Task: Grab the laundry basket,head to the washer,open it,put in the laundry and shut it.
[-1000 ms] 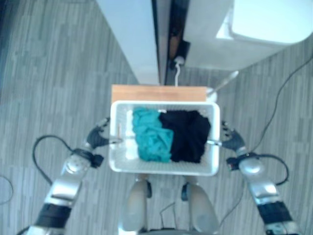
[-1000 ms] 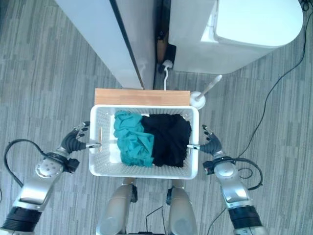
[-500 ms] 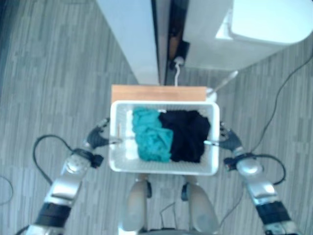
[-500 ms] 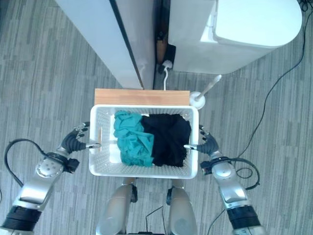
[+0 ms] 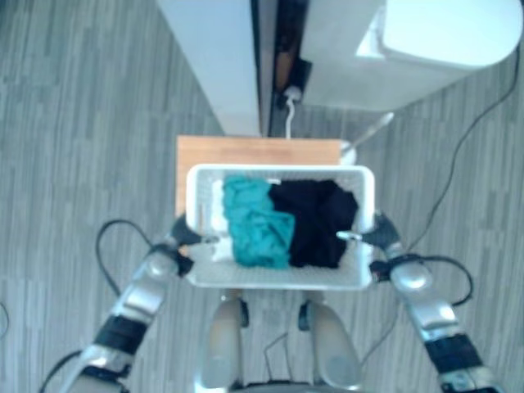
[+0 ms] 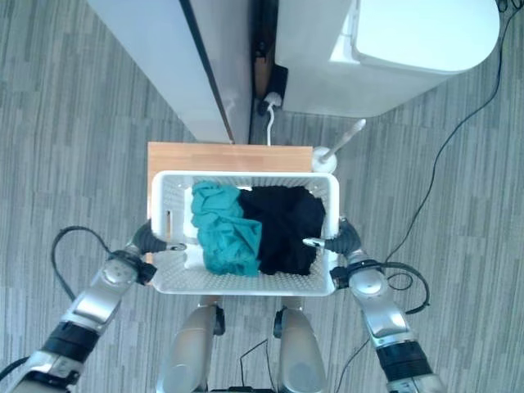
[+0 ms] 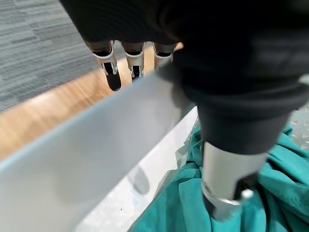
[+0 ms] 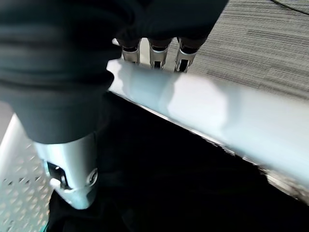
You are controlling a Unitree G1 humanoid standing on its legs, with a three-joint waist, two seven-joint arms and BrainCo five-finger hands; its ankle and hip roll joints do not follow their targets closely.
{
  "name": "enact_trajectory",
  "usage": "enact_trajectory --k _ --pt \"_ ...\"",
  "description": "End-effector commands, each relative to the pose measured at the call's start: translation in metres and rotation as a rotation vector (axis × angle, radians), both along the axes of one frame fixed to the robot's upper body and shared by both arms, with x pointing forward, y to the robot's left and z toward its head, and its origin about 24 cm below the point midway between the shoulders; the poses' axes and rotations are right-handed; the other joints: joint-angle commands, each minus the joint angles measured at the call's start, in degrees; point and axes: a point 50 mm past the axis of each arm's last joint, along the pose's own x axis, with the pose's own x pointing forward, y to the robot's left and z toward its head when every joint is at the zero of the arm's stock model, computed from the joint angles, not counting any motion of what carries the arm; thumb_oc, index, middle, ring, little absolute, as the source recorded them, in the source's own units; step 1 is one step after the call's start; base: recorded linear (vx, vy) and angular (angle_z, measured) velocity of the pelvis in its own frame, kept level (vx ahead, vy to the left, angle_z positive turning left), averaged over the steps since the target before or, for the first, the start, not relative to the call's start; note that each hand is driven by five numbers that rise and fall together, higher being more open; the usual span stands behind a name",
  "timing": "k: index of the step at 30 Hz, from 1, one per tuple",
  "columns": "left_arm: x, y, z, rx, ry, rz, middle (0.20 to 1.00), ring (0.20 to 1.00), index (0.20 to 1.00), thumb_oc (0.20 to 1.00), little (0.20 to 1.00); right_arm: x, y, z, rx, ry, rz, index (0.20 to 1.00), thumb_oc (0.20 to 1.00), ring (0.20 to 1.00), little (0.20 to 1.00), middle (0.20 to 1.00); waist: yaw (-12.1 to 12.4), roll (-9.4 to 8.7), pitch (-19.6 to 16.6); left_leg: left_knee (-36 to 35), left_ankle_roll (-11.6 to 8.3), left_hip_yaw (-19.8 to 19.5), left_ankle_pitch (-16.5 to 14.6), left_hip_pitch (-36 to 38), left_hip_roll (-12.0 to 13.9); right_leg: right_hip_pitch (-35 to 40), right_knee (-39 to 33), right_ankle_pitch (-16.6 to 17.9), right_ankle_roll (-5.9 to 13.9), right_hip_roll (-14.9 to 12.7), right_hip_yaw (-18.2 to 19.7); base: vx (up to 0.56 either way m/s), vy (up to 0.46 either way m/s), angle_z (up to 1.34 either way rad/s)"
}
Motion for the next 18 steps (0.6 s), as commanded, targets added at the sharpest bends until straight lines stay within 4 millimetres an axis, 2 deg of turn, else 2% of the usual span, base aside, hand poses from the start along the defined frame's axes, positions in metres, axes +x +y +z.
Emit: enact_trajectory --k 1,2,9,18 --pt "0.000 -0.021 -0.010 0.009 0.014 -0.069 1.000 1.000 1.000 1.000 1.000 -0.003 0.013 0.011 0.021 -0.079 0.065 1.000 1.000 1.000 1.000 1.000 -1.36 -2.16 -2.36 3.38 -0.60 -2.42 -2.62 -2.56 1.86 -5.52 3.01 -0.70 3.09 -4.26 1.29 0.00 0.000 0.00" --pt "0.001 -0.029 -0.009 0.009 0.008 -0.092 1.000 1.000 1.000 1.000 1.000 -0.003 0.016 0.011 0.022 -0.081 0.074 1.000 1.000 1.000 1.000 1.000 -1.51 -2.22 -2.16 3.36 -0.54 -2.50 -2.65 -2.53 1.85 -5.54 3.02 -0.70 3.10 -4.20 1.33 0.00 0.000 0.00" --pt "0.004 -0.044 -0.004 -0.030 -0.015 -0.134 1.000 1.000 1.000 1.000 1.000 0.000 0.019 0.013 0.014 -0.094 0.088 1.000 1.000 1.000 1.000 1.000 -1.39 -2.37 -1.28 3.53 -0.09 -2.64 -2.89 -2.25 1.77 -5.75 3.13 -0.63 3.18 -4.06 1.62 0.00 -0.001 -0.02" --pt "0.004 -0.048 0.000 -0.042 -0.029 -0.157 1.000 1.000 1.000 1.000 1.000 0.004 0.021 0.017 0.012 -0.105 0.101 1.000 1.000 1.000 1.000 1.000 -1.15 -2.48 -1.10 4.20 0.11 -2.60 -3.32 -2.22 1.73 -5.68 3.30 -0.60 3.24 -4.06 1.75 0.00 0.002 -0.05"
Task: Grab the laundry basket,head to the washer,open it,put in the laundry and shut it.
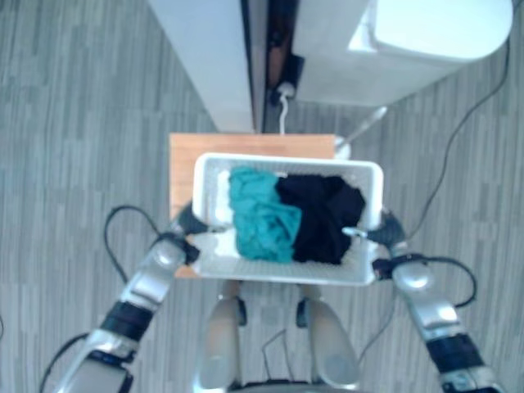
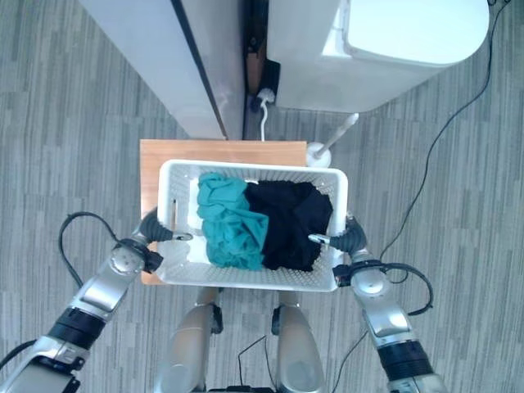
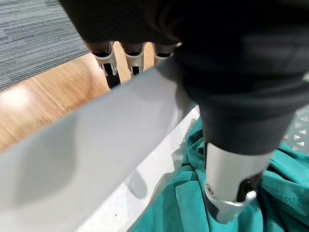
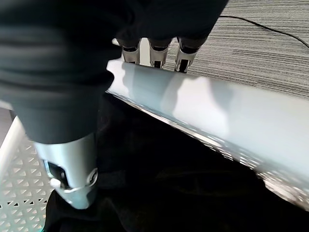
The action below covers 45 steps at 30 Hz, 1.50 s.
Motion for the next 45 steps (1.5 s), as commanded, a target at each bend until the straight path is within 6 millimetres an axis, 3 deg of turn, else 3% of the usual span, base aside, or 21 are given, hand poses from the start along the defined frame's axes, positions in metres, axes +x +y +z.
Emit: enact_trajectory --k 1,13,20,32,33,34,35,36,37,38,39,45 --pt "-0.004 -0.043 -0.009 -0.052 0.006 -0.154 1.000 1.000 1.000 1.000 1.000 0.005 0.021 0.016 -0.008 -0.089 0.122 1.000 1.000 1.000 1.000 1.000 -0.62 -1.37 -1.70 4.15 -0.22 -4.23 -3.59 -2.60 1.63 -5.15 3.42 -1.54 3.09 -4.13 0.20 0.02 -0.006 -0.06" --pt "-0.001 -0.047 -0.011 -0.038 0.006 -0.137 1.000 1.000 1.000 1.000 1.000 0.021 0.015 -0.009 -0.105 0.034 0.028 1.000 1.000 1.000 1.000 1.000 0.50 -0.71 -1.76 4.28 -0.26 -5.06 -3.29 -3.57 1.18 -5.13 3.52 -1.76 2.72 -4.27 -0.55 0.00 0.000 0.00" --pt "0.011 -0.059 -0.007 -0.039 -0.031 -0.115 1.000 1.000 1.000 1.000 1.000 0.042 0.041 -0.016 -0.099 0.068 0.063 1.000 1.000 1.000 1.000 1.000 1.75 0.13 -1.23 4.44 -0.39 -5.45 -3.29 -3.97 1.06 -5.07 3.52 -2.09 2.54 -4.27 -1.17 0.00 -0.001 0.01" --pt "0.016 -0.069 -0.006 -0.044 -0.043 -0.120 1.000 1.000 1.000 1.000 1.000 0.047 0.064 -0.020 -0.052 0.093 0.138 1.000 1.000 1.000 1.000 1.000 2.24 0.15 -1.07 4.21 -0.69 -5.85 -2.41 -4.56 0.93 -5.19 3.33 -1.85 2.54 -4.45 -1.68 0.00 0.000 0.00" --pt "0.016 -0.069 -0.005 -0.046 -0.045 -0.120 0.724 0.724 0.724 0.724 0.724 0.047 0.064 -0.020 -0.050 0.091 0.141 1.000 1.000 1.000 1.000 1.000 2.29 0.10 -1.10 4.09 -0.69 -5.91 -2.30 -4.65 0.90 -5.27 3.27 -1.80 2.57 -4.44 -1.74 0.00 0.000 0.00" --pt "0.016 -0.069 -0.006 -0.046 -0.044 -0.120 0.639 0.639 0.639 0.639 0.639 0.047 0.064 -0.020 -0.050 0.092 0.141 1.000 1.000 1.000 1.000 1.000 2.37 0.16 -1.06 4.14 -0.75 -5.88 -2.69 -4.38 1.04 -5.04 3.36 -2.12 2.56 -4.31 -1.73 0.00 0.000 0.00" --pt "0.016 -0.069 -0.006 -0.047 -0.044 -0.121 0.498 0.498 0.498 0.498 0.498 0.047 0.065 -0.020 -0.046 0.091 0.144 0.821 0.821 0.821 0.821 0.821 2.32 0.10 -1.11 4.03 -0.71 -5.87 -2.27 -4.66 0.94 -5.28 3.26 -1.80 2.59 -4.44 -1.77 0.00 0.000 0.00" --pt "0.016 -0.069 -0.006 -0.047 -0.043 -0.121 0.285 0.285 0.285 0.285 0.285 0.047 0.065 -0.020 -0.041 0.093 0.145 0.545 0.545 0.545 0.545 0.545 2.33 0.12 -1.08 4.05 -0.73 -5.90 -2.32 -4.60 0.95 -5.24 3.28 -1.84 2.58 -4.41 -1.74 0.00 0.000 0.00" --pt "0.016 -0.069 -0.006 -0.047 -0.042 -0.121 0.285 0.285 0.285 0.285 0.285 0.047 0.065 -0.021 -0.041 0.094 0.145 0.545 0.545 0.545 0.545 0.545 2.39 0.18 -1.09 4.10 -0.78 -5.88 -2.67 -4.38 1.07 -5.06 3.35 -2.12 2.58 -4.30 -1.74 0.00 0.000 0.00" --pt "0.016 -0.069 -0.006 -0.048 -0.044 -0.121 0.200 0.200 0.200 0.200 0.200 0.046 0.065 -0.021 -0.040 0.094 0.144 0.429 0.429 0.429 0.429 0.429 2.43 0.18 -1.10 4.09 -0.79 -5.92 -2.67 -4.39 1.08 -5.08 3.38 -2.15 2.57 -4.31 -1.77 0.00 0.000 0.00" --pt "0.017 -0.069 -0.005 -0.044 -0.047 -0.123 0.200 0.200 0.200 0.200 0.200 0.047 0.065 -0.020 -0.033 0.094 0.149 0.200 0.200 0.200 0.200 0.200 2.42 0.12 -1.11 3.94 -0.75 -6.03 -2.28 -4.63 0.94 -5.29 3.29 -1.87 2.56 -4.39 -1.78 0.00 0.000 0.00" --pt "0.019 -0.071 0.003 -0.018 -0.085 -0.144 0.200 0.200 0.200 0.200 0.200 0.048 0.068 -0.018 -0.033 0.080 0.159 0.200 0.200 0.200 0.200 0.200 2.53 0.15 -1.21 3.83 -0.74 -6.17 -2.12 -4.80 0.97 -5.42 3.27 -1.86 2.62 -4.47 -1.77 0.00 0.000 0.00"
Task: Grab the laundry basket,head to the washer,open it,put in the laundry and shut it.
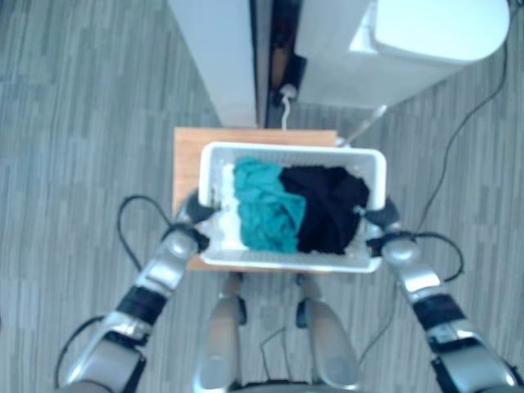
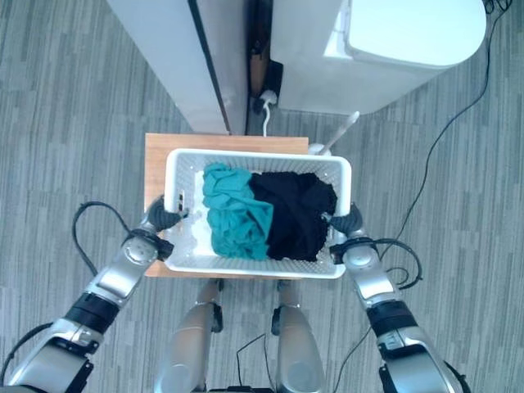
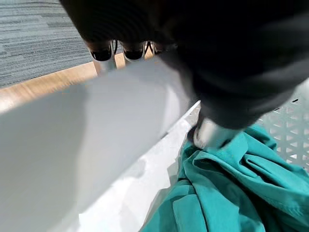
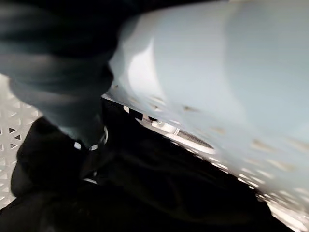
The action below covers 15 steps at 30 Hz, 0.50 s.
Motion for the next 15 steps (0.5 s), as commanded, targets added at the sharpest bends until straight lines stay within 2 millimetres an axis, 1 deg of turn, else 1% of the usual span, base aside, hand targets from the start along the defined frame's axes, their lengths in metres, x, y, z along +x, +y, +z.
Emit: enact_trajectory --k 1,3,11,14,15 --pt "-0.001 -0.055 -0.004 -0.010 0.003 -0.217 0.200 0.200 0.200 0.200 0.200 0.001 0.072 -0.017 0.040 0.057 0.276 0.200 0.200 0.200 0.200 0.200 1.67 -0.55 -0.72 3.83 -0.61 -4.50 -4.27 -3.29 1.16 -4.99 4.35 -4.11 3.12 -4.42 -0.78 0.00 0.000 0.00" --pt "-0.001 -0.056 -0.002 -0.010 -0.003 -0.221 0.200 0.200 0.200 0.200 0.200 0.001 0.072 -0.016 0.038 0.052 0.280 0.200 0.200 0.200 0.200 0.200 1.58 -0.61 -0.76 3.76 -0.56 -4.57 -3.86 -3.59 0.99 -5.28 4.29 -3.78 3.13 -4.55 -0.79 0.00 0.000 0.00" --pt "-0.001 -0.055 0.001 -0.022 -0.025 -0.223 0.200 0.200 0.200 0.200 0.200 0.001 0.076 -0.010 0.021 0.013 0.299 0.200 0.200 0.200 0.200 0.200 1.69 -0.57 -0.69 3.69 -0.59 -4.65 -3.75 -3.87 1.02 -5.53 4.33 -3.82 3.19 -4.60 -0.88 0.00 0.000 0.00" --pt "-0.003 -0.055 0.002 -0.027 -0.033 -0.225 0.200 0.200 0.200 0.200 0.200 0.001 0.079 -0.006 0.015 -0.008 0.307 0.200 0.200 0.200 0.200 0.200 1.72 -0.51 -0.69 3.68 -0.57 -4.65 -3.80 -3.78 0.99 -5.43 4.34 -3.85 3.25 -4.55 -0.78 0.00 0.000 0.00" --pt "-0.002 -0.054 0.005 -0.024 -0.049 -0.228 0.200 0.200 0.200 0.200 0.200 0.001 0.080 -0.003 0.015 -0.026 0.318 0.200 0.200 0.200 0.200 0.200 1.68 -0.54 -0.75 3.73 -0.58 -4.68 -3.90 -3.73 0.99 -5.40 4.33 -3.90 3.29 -4.53 -0.72 0.00 0.000 0.00"
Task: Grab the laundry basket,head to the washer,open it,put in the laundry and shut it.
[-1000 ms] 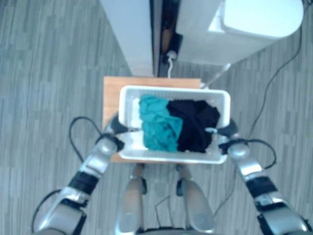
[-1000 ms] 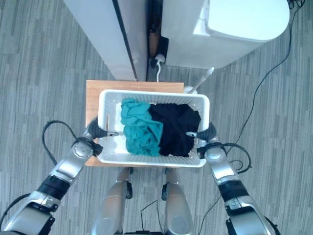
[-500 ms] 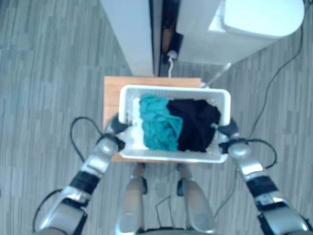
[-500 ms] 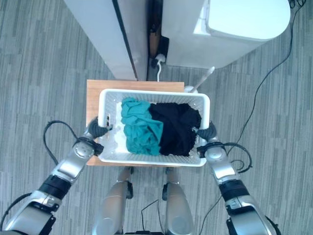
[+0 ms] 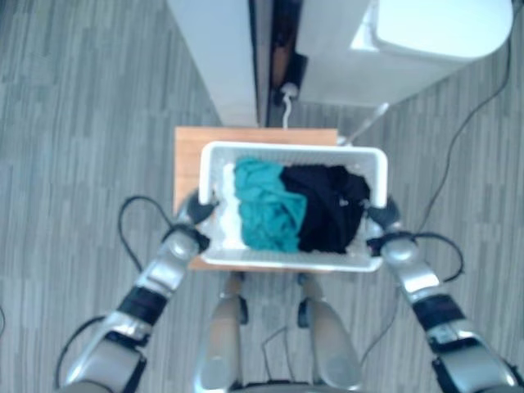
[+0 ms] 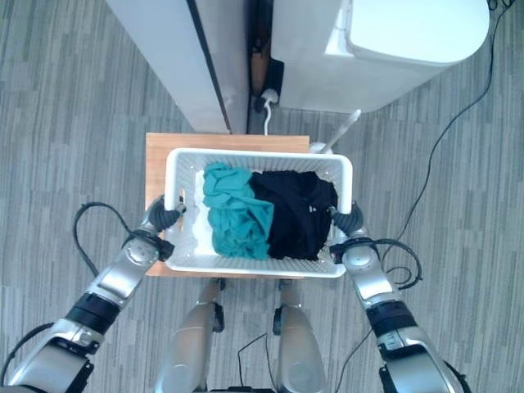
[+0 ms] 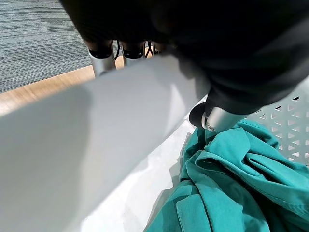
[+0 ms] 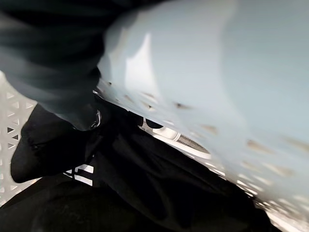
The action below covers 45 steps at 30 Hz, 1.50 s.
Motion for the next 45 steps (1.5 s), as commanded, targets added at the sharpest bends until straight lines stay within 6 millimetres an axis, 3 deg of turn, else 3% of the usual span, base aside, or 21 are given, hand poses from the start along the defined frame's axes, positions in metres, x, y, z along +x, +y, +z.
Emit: enact_trajectory --k 1,8,14,17,22,23,28,35,45 --pt "-0.002 -0.053 0.008 -0.027 -0.054 -0.230 0.200 0.200 0.200 0.200 0.200 0.000 0.081 -0.002 0.035 -0.015 0.336 0.200 0.200 0.200 0.200 0.200 1.55 -1.01 -0.63 3.74 -0.57 -4.66 -4.06 -3.10 0.97 -4.71 4.33 -3.99 3.23 -4.53 -0.75 0.00 0.000 0.00" --pt "-0.004 -0.049 0.019 -0.109 -0.113 -0.219 0.200 0.200 0.200 0.200 0.200 -0.004 0.079 0.011 0.028 -0.081 0.342 0.200 0.200 0.200 0.200 0.200 1.44 -1.37 -1.06 3.90 -0.63 -4.68 -4.34 -2.49 1.10 -3.95 4.19 -4.22 3.19 -4.48 -0.75 0.00 -0.001 0.00" --pt "-0.009 -0.033 0.028 -0.207 -0.155 -0.187 0.200 0.200 0.200 0.200 0.200 -0.015 0.072 0.013 0.090 -0.106 0.337 0.200 0.200 0.200 0.200 0.200 1.38 -2.29 -2.16 4.26 -0.68 -4.46 -5.17 -0.96 1.33 -2.01 4.10 -4.72 3.17 -4.25 -0.86 0.03 -0.002 0.05" --pt "-0.023 -0.014 0.036 -0.260 -0.211 -0.180 0.200 0.200 0.200 0.200 0.200 -0.035 0.060 0.003 0.112 -0.078 0.346 0.200 0.200 0.200 0.200 0.200 1.28 -3.74 -3.95 4.39 -0.67 -4.54 -6.77 1.85 2.07 1.13 4.10 -5.66 3.27 -3.89 -1.18 0.10 -0.015 0.05" --pt "-0.038 0.005 0.038 -0.225 -0.235 -0.173 0.200 0.200 0.200 0.200 0.200 -0.052 0.049 -0.003 0.145 -0.053 0.347 0.200 0.200 0.200 0.200 0.200 1.27 -5.20 -5.96 3.93 -0.53 -4.52 -7.44 5.09 2.60 4.52 3.76 -6.17 3.55 -3.66 -1.57 0.08 -0.008 0.05" --pt "-0.048 0.017 0.041 -0.185 -0.241 -0.170 0.200 0.200 0.200 0.200 0.200 -0.060 0.040 -0.001 0.142 -0.056 0.340 0.200 0.200 0.200 0.200 0.200 1.38 -5.75 -7.10 3.71 -0.61 -4.38 -8.10 7.14 3.13 6.56 3.68 -6.84 3.68 -3.24 -1.86 0.10 -0.008 0.01" --pt "-0.071 0.040 0.043 -0.134 -0.221 -0.167 0.200 0.200 0.200 0.200 0.200 -0.081 0.024 -0.002 0.162 -0.029 0.337 0.200 0.200 0.200 0.200 0.200 1.63 -6.17 -9.91 3.30 -0.71 -4.26 -9.58 12.07 4.26 11.00 3.81 -8.68 3.72 -2.53 -2.33 0.13 0.001 0.02" --pt "-0.082 0.050 0.026 -0.136 -0.120 -0.143 0.200 0.200 0.200 0.200 0.200 -0.103 0.008 -0.023 0.209 0.101 0.290 0.200 0.200 0.200 0.200 0.200 1.78 -6.18 -14.45 3.24 -0.89 -3.92 -11.62 19.68 5.78 17.71 6.03 -12.70 3.17 -1.03 -2.91 0.13 -0.026 0.02" --pt "-0.088 0.050 0.013 -0.146 -0.048 -0.147 0.200 0.200 0.200 0.200 0.200 -0.117 0.005 -0.033 0.239 0.156 0.278 0.200 0.200 0.200 0.200 0.200 1.73 -6.03 -16.68 2.57 -1.67 -4.31 -11.08 23.61 8.09 21.55 6.62 -15.49 1.64 1.58 -3.31 0.06 -0.073 0.01"
